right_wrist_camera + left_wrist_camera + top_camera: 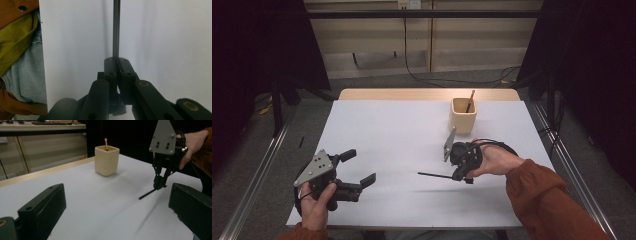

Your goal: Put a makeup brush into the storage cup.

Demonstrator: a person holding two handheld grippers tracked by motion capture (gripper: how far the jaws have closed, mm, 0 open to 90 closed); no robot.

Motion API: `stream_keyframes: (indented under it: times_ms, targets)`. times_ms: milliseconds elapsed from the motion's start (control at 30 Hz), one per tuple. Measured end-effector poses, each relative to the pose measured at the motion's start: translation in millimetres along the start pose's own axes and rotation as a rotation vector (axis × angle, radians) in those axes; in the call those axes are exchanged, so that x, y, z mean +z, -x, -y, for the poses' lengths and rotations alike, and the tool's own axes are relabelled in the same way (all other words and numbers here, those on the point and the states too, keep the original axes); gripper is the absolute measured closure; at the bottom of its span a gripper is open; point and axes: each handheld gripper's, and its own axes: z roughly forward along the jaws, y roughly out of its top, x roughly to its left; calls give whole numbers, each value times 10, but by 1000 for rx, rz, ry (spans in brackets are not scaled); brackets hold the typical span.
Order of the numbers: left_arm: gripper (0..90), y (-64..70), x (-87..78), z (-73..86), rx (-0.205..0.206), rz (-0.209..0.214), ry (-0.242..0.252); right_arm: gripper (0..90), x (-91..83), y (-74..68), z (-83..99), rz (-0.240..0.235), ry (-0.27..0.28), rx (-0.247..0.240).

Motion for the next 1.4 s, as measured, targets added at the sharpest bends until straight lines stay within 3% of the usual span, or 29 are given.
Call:
stream_keyframes:
  times_ms: [167, 300, 500, 667, 800, 933, 1200, 1400]
  targets:
    - [9, 3, 56, -96, 3, 30, 8, 864, 0, 12, 2, 6, 5, 4]
    - [9, 62, 218, -85, 13, 107, -52, 864, -7, 12, 13, -1, 19, 5]
    - [12, 167, 464, -141, 42, 186, -73, 864, -16, 9, 19, -2, 21, 2]
    - [9, 229, 623, -263, 65, 211, -98, 864, -26, 14, 29, -2, 27, 2]
    - [13, 270, 733, -347, 49, 213, -113, 864, -24, 16, 27, 0, 21, 6]
    - [17, 300, 847, -400, 69, 219, -163, 864, -22, 20, 26, -4, 23, -5]
    - [14, 267, 1043, -442, 69, 302, -273, 864, 7, 2, -1, -9, 19, -12]
    - [24, 258, 1171, -428, 96, 323, -368, 864, 61, -15, -70, -18, 2, -31]
